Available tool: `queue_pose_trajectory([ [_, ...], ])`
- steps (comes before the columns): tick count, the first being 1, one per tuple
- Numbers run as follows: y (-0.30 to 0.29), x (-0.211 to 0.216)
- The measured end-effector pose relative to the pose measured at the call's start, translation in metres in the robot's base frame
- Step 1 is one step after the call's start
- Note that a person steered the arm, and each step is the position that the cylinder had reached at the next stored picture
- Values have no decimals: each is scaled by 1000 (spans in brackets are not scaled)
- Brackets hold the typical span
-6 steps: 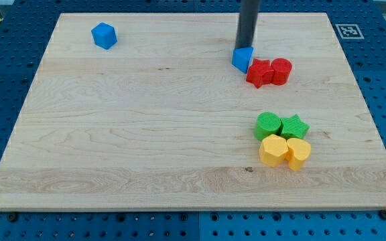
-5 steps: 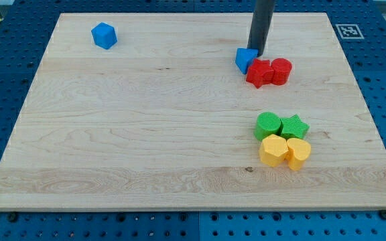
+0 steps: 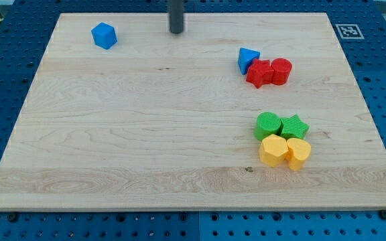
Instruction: Move the cube into the red circle
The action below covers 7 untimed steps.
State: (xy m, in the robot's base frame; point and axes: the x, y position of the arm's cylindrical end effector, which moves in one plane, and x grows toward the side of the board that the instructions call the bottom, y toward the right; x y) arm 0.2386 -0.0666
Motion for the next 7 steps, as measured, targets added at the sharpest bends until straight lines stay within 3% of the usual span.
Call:
queue_pose_trajectory([
  [3,-210,-15],
  [4,-210,5],
  [5,-169,23],
  [7,-32,29],
])
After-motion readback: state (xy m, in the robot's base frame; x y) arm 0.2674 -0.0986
